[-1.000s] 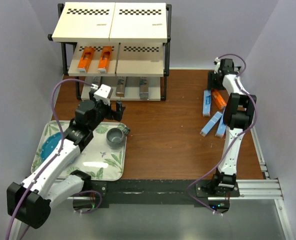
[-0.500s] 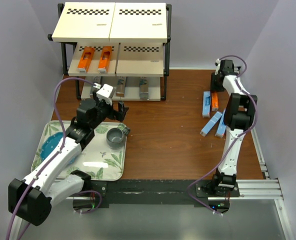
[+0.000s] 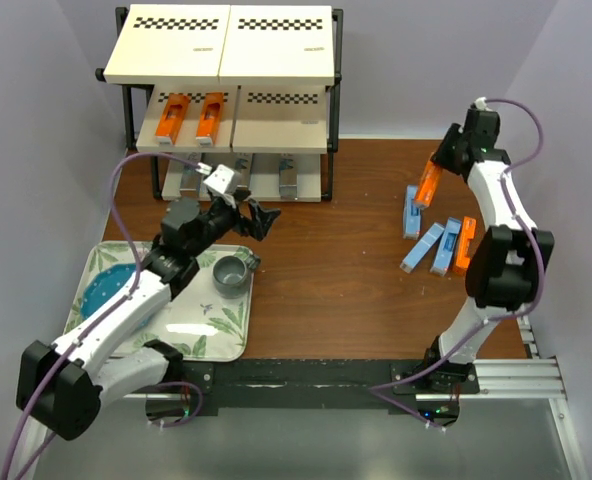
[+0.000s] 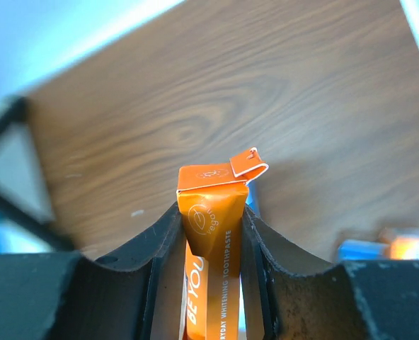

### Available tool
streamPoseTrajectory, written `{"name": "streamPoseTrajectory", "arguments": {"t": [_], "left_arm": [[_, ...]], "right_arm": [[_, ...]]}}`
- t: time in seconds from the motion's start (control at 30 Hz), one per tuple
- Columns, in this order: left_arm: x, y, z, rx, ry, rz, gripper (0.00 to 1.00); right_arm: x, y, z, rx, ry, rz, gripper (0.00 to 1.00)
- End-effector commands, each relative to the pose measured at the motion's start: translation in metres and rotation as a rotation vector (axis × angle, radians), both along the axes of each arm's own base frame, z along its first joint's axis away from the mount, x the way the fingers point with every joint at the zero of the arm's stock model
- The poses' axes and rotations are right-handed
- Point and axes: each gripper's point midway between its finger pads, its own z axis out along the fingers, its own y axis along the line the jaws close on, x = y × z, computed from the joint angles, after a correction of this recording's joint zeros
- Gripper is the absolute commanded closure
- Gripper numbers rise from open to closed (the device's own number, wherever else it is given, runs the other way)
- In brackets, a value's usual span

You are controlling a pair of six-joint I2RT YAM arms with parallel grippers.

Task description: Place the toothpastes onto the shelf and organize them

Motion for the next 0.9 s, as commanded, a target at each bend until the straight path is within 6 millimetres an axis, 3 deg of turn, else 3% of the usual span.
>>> {"name": "streamPoseTrajectory", "arguments": {"t": [0.0, 0.23, 0.27, 0.3, 0.4, 0.43, 0.63, 0.87], "left_arm": [[-0.007, -0.046, 0.025, -0.112, -0.031, -0.105, 0.00], [-0.022, -0.111, 0.045, -0.259, -0.010, -0.206, 0.00], [-0.028, -0.125, 0.040, -0.261, 0.008, -0.231, 0.00], [-0.026, -0.130, 0.046, -0.275, 0.002, -0.218, 0.00], [-0.031, -0.152, 0.050, -0.298, 0.000, -0.229, 0.00], [-0.031, -0.157, 0.050, -0.305, 0.005, -0.226, 0.00], [-0.038, -0.190, 0.040, -0.309, 0.037, -0.243, 0.00], [-0.031, -0.206, 0.023, -0.283, 0.089, -0.158, 0.00]], "right_arm": [[-0.023, 0.033, 0.040, 0.276, -0.170, -0.105, 0.67], [-0.078, 0.076, 0.067, 0.560, -0.289, -0.172, 0.67], [-0.087, 0.081, 0.057, 0.580, -0.270, -0.183, 0.67], [-0.095, 0.086, 0.068, 0.620, -0.298, -0.194, 0.67], [-0.108, 0.102, 0.065, 0.687, -0.292, -0.198, 0.67], [-0.114, 0.116, 0.070, 0.703, -0.294, -0.169, 0.67], [-0.133, 0.136, 0.074, 0.765, -0.299, -0.155, 0.66], [-0.138, 0.150, 0.077, 0.776, -0.285, -0.123, 0.66]]}}
